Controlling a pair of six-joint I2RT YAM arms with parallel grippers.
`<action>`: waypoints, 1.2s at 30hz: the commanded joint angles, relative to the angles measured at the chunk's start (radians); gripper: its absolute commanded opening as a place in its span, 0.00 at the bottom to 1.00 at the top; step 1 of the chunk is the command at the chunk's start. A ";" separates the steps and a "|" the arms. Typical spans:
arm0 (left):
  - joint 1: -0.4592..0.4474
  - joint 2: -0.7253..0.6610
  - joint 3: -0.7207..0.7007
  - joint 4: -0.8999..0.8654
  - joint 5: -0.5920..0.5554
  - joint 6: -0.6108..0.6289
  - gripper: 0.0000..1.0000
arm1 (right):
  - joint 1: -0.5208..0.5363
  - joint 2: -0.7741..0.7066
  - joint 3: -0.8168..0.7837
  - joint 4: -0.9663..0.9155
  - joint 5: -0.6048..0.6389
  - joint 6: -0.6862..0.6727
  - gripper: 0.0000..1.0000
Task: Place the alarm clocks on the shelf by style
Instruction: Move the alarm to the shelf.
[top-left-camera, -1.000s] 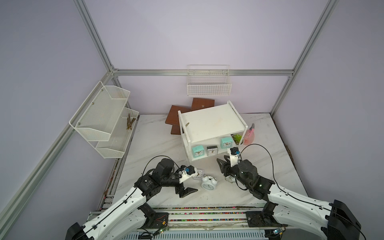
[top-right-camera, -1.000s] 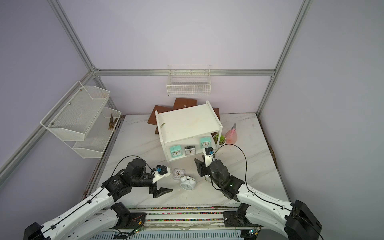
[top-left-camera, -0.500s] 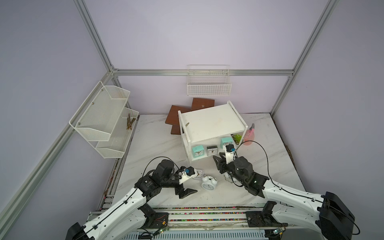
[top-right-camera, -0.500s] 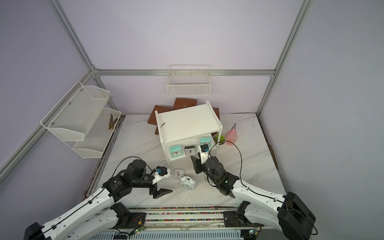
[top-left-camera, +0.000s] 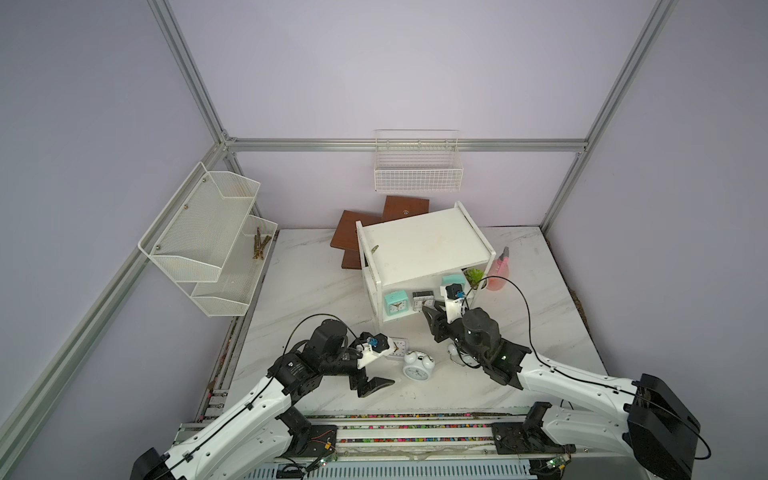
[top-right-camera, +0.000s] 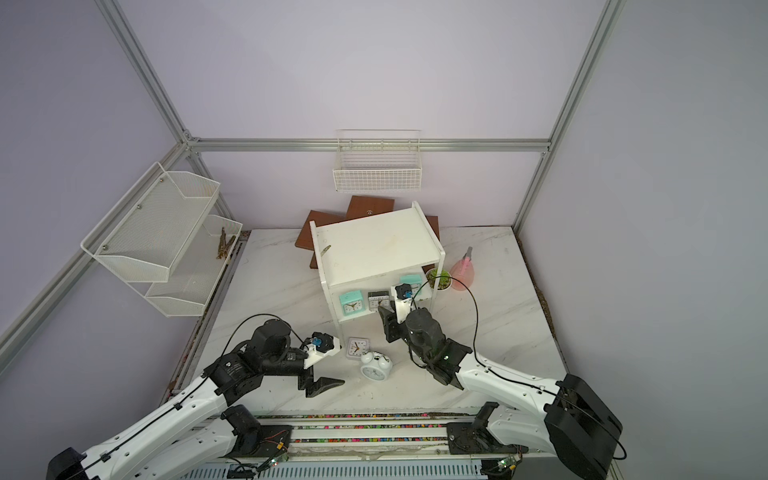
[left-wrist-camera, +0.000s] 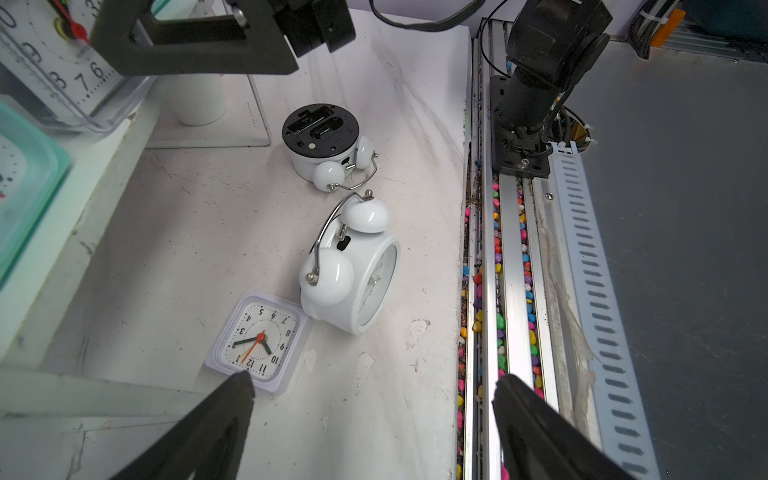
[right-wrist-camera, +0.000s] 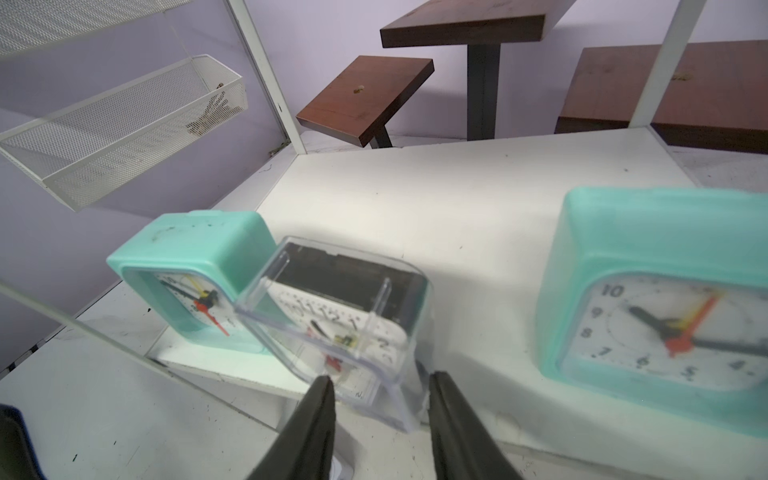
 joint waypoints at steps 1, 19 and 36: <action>0.004 -0.016 -0.009 0.022 0.006 0.019 0.93 | 0.006 0.015 0.026 0.044 0.014 -0.013 0.40; 0.004 -0.023 -0.022 0.021 0.006 0.031 0.93 | 0.004 0.127 0.103 0.073 0.139 -0.025 0.38; 0.004 0.020 -0.044 0.039 -0.006 0.108 0.93 | 0.011 0.057 0.113 -0.040 0.071 0.009 0.38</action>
